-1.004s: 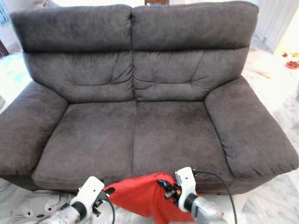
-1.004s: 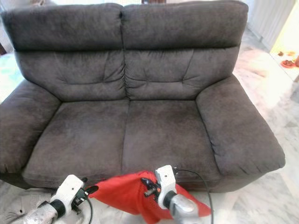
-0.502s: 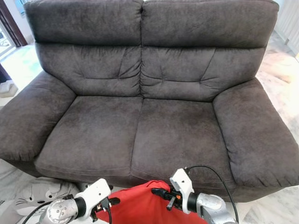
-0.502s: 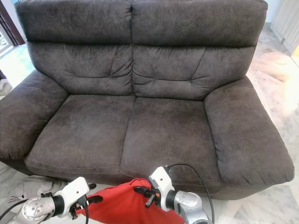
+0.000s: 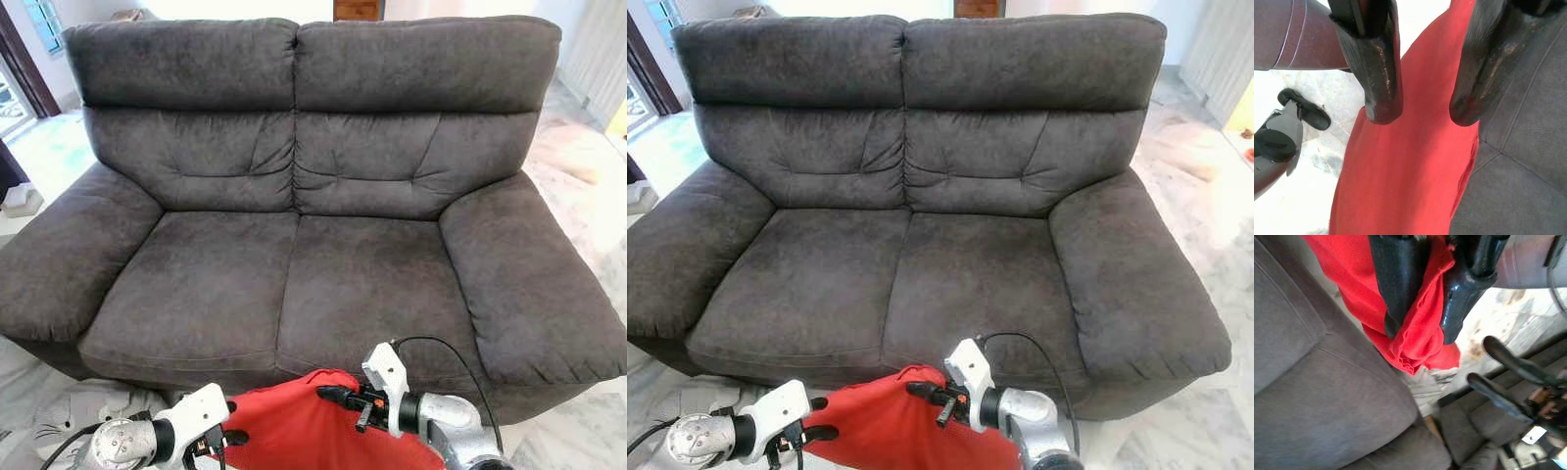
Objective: Move the pillow to the sofa from floor
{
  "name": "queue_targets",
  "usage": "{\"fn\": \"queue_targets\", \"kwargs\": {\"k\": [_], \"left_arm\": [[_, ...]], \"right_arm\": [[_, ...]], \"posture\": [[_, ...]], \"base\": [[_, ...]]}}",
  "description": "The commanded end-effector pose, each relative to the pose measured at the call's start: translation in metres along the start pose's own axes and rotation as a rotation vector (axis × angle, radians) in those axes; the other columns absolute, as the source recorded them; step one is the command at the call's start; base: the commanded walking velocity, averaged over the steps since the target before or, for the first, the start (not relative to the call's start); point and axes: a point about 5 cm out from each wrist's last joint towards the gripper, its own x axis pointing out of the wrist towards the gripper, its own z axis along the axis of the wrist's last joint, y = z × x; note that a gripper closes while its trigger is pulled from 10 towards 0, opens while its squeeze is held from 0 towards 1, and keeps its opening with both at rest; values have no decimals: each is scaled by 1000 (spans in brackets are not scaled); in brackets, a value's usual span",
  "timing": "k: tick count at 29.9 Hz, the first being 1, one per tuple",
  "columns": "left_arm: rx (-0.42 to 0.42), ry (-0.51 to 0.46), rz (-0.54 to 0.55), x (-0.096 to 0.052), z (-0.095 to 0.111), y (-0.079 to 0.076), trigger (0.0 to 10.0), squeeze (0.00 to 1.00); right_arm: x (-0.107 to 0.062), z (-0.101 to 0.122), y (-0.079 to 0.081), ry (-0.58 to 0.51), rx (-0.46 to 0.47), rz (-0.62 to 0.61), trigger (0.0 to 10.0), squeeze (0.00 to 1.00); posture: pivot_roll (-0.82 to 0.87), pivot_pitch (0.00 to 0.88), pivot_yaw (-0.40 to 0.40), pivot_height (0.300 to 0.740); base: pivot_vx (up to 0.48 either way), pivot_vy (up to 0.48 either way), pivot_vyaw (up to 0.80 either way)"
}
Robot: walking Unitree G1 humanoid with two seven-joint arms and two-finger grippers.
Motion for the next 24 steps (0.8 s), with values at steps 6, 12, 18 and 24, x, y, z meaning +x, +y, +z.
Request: {"fn": "queue_targets", "kwargs": {"k": [6,12,18,24], "left_arm": [[28,24,-51,-2,-3,2,10000,1000],[61,74,-97,-1,-10,-1,10000,1000],[65,53,-45,0,-6,9,10000,1000],[79,9,-3,-3,5,21,10000,1000]], "right_arm": [[5,38,-2,-120,-101,72,10000,0],[2,46,0,-147,-118,109,10000,0],[-1,50,4,-155,-116,167,10000,0],[-5,47,6,-138,-117,176,10000,0]], "posture": [[117,91,43,740],[111,106,42,740],[107,113,38,740],[105,117,34,740]], "base": [[0,0,0],[0,0,0],[0,0,0],[0,0,0]]}}
